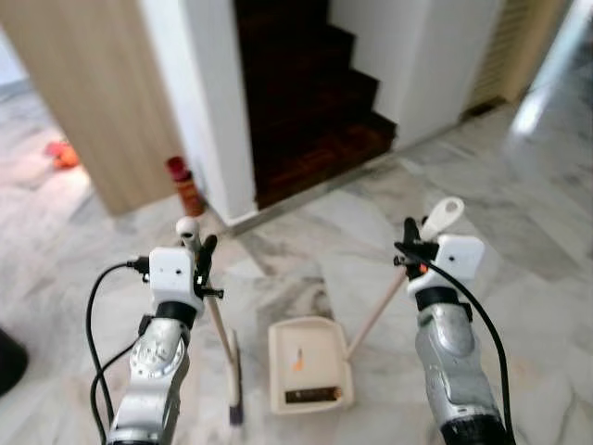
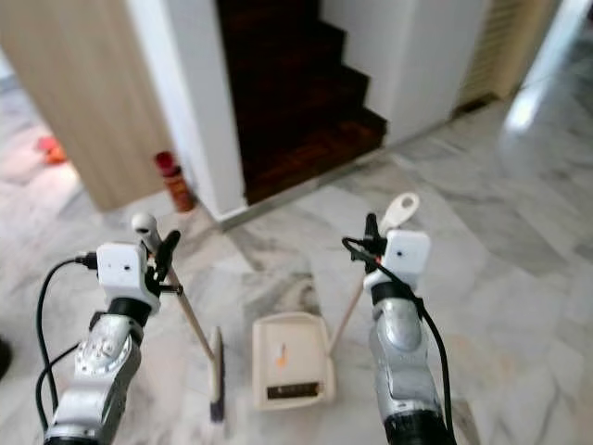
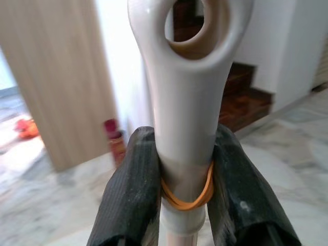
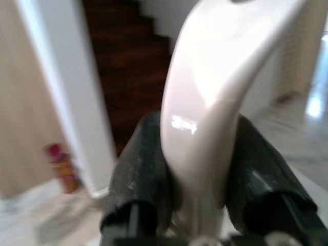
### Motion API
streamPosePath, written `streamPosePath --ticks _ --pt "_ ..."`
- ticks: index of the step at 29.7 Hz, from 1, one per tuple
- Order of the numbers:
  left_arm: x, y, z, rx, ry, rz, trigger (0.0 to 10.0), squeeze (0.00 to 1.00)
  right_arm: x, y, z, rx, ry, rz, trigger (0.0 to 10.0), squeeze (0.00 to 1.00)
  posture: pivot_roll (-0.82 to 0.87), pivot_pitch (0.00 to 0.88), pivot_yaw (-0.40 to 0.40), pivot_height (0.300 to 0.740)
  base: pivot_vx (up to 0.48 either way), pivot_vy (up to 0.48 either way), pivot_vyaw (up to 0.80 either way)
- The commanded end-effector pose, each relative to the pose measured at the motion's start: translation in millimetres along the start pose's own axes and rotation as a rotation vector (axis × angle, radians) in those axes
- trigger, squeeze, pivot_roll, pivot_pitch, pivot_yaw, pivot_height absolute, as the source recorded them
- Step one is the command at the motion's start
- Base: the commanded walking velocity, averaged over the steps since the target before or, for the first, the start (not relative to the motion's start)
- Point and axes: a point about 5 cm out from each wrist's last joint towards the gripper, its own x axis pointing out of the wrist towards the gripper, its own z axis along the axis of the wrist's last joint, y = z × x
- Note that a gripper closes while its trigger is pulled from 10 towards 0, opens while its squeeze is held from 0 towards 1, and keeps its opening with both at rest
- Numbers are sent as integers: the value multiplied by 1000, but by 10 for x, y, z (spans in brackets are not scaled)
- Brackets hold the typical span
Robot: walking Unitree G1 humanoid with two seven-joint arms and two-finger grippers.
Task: Sweep floor
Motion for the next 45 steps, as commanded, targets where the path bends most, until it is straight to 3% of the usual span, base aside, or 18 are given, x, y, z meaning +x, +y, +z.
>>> streamPosePath --ticks 1,13,21,34,45 --pt "39 -45 111 17 -50 -15 10000 0 36 -46 112 20 -55 -16 10000 0 132 32 41 740 0 360 0" --pt "35 -39 113 18 -46 -14 10000 0 36 -19 110 21 -54 -2 10000 0 135 43 42 740 0 359 569" --pt "32 -41 113 17 -44 -15 10000 0 34 -23 109 18 -55 0 10000 0 136 49 45 740 0 357 63" --pt "43 -42 112 20 -44 -16 10000 0 43 -14 106 25 -53 5 10000 0 137 46 47 740 0 353 785" --pt "44 -61 111 14 -42 -20 10000 0 56 -6 93 30 -47 18 10000 0 139 40 44 740 0 326 37"
